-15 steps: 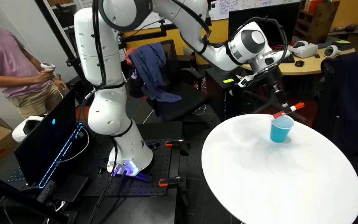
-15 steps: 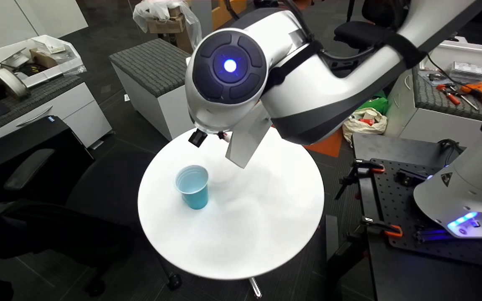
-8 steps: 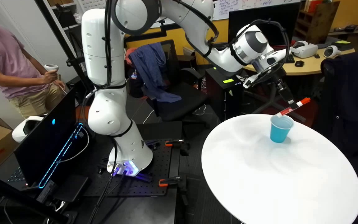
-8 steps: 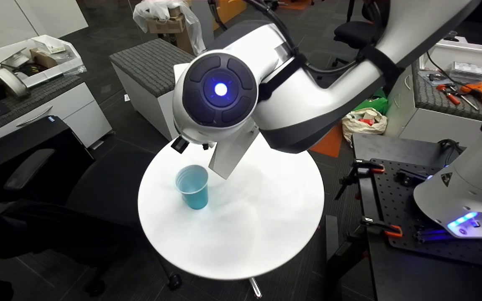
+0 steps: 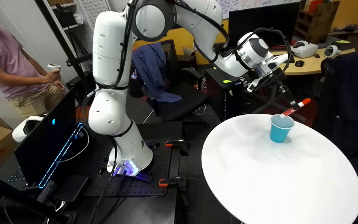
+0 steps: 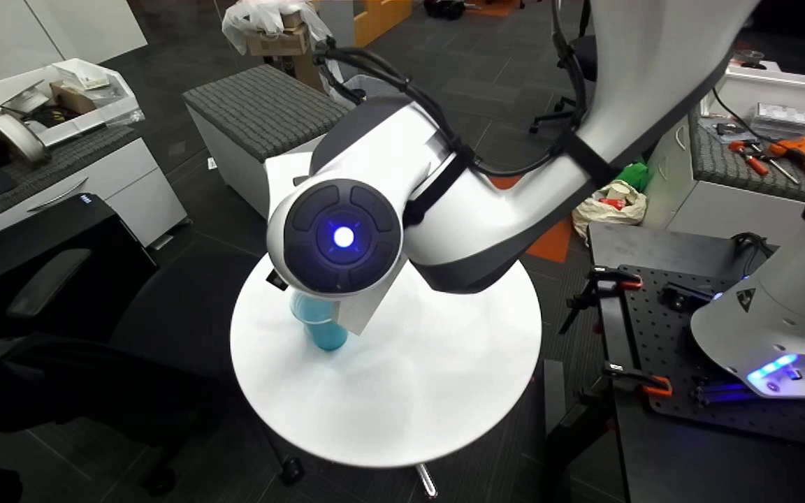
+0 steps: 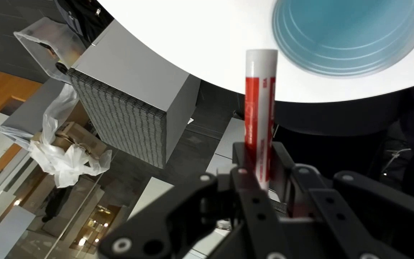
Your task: Put the marker in the cup
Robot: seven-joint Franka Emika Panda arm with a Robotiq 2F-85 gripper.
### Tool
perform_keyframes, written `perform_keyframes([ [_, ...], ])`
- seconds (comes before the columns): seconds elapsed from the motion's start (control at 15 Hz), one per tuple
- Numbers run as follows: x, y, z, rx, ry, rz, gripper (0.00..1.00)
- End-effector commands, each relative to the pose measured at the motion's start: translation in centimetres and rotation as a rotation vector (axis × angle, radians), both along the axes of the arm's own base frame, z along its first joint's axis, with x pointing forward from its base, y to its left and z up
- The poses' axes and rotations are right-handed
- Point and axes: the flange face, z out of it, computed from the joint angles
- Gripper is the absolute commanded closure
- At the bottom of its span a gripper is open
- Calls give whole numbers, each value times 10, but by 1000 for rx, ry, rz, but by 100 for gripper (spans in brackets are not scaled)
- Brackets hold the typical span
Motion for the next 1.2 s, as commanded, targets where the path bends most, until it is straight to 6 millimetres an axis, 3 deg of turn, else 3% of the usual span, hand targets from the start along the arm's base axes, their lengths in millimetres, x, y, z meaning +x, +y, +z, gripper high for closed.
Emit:
perform_keyframes([
  [0.0, 7, 19, -16, -13, -10, 23, 95],
  [0.33, 9, 31, -34, -14, -15, 67, 95],
  [0.73, 14, 29, -43, 77, -97, 90, 95],
  [1.13, 16, -3, -54, 157, -142, 59, 95],
])
